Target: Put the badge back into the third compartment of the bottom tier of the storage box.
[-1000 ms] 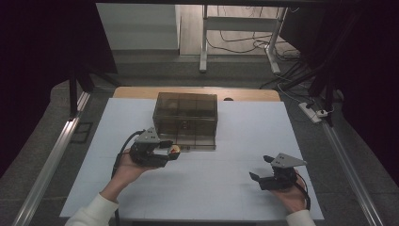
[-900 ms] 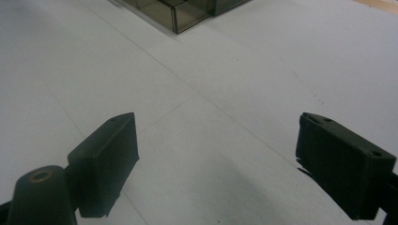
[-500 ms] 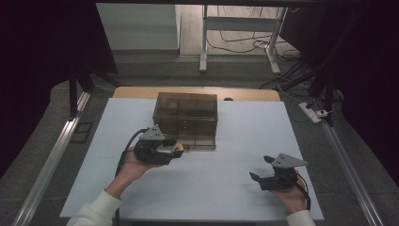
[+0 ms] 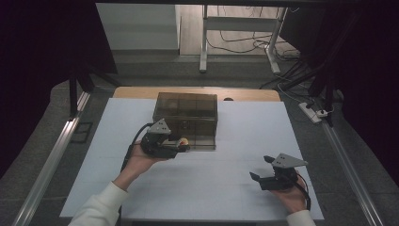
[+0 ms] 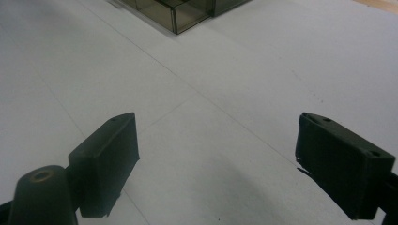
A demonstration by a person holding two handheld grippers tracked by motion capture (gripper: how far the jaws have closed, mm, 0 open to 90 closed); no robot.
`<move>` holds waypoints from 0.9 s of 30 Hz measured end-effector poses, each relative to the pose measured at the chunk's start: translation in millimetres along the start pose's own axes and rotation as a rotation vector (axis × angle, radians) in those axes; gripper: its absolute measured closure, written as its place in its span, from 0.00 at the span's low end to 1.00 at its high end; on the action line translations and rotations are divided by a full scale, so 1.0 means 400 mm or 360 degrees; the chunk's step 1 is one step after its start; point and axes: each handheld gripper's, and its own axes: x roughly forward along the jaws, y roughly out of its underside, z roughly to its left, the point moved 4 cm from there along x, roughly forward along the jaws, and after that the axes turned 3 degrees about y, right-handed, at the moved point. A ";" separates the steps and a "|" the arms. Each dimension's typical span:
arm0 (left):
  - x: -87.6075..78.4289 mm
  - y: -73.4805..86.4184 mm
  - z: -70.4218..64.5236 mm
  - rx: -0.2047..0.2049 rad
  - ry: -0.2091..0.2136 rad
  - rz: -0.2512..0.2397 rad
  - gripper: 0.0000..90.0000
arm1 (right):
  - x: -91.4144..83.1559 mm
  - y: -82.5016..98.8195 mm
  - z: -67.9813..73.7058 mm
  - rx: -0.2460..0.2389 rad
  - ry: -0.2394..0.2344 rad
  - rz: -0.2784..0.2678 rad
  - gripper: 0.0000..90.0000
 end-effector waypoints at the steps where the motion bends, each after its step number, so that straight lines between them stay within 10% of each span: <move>1: 0.002 -0.002 0.000 0.0002 0.0000 0.0001 0.51 | 0.000 0.000 0.000 -0.0001 0.0004 0.0003 0.15; 27: 0.070 -0.046 0.025 0.0010 -0.0022 0.0076 0.51 | 0.002 0.001 -0.002 0.0009 -0.0008 -0.0003 0.15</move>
